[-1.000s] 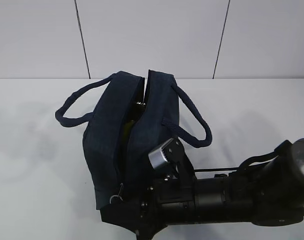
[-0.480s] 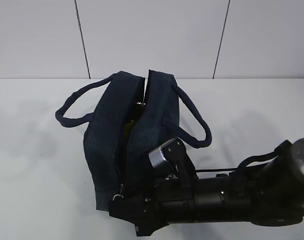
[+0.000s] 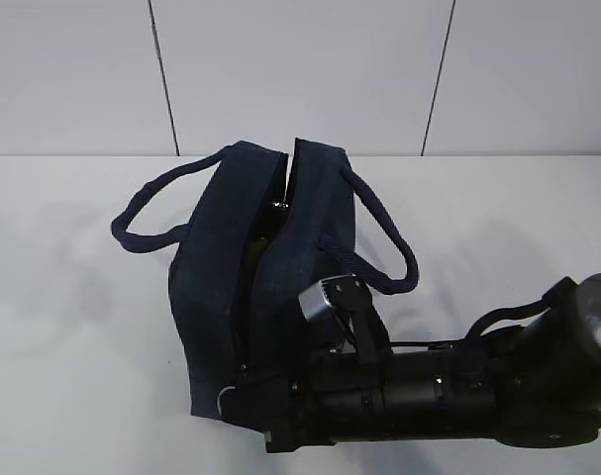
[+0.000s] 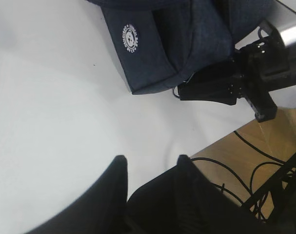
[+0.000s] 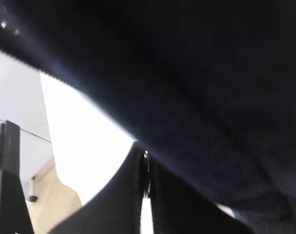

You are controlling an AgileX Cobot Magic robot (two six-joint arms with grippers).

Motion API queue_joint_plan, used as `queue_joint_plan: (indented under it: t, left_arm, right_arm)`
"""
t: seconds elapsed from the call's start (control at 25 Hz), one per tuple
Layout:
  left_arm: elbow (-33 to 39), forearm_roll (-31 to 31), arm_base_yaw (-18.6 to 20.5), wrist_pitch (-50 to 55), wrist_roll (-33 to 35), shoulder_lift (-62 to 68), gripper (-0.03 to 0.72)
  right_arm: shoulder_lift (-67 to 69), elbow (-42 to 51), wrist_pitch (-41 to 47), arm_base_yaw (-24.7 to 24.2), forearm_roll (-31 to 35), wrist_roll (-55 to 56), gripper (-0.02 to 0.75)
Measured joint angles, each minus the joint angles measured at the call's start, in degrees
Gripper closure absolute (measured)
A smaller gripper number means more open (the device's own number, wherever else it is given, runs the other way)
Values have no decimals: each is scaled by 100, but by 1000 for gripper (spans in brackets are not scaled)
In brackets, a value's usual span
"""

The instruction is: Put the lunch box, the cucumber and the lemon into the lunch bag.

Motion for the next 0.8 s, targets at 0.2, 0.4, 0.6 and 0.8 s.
queue_joint_plan:
  t: [0.2, 0.4, 0.6, 0.8]
  left_arm:
    - [0, 0, 0, 25, 0, 49, 400]
    - [0, 0, 0, 260, 0, 263, 308]
    - [0, 9, -194, 236, 0, 568, 298]
    - [0, 213, -744, -113, 22, 845, 297]
  right_arm:
    - [0, 0, 0, 0, -36, 311, 746]
    - [0, 0, 0, 0, -74, 403, 747]
    - [-35, 0, 9, 0, -190, 426, 747]
    - [-163, 0, 61, 0, -242, 448, 748]
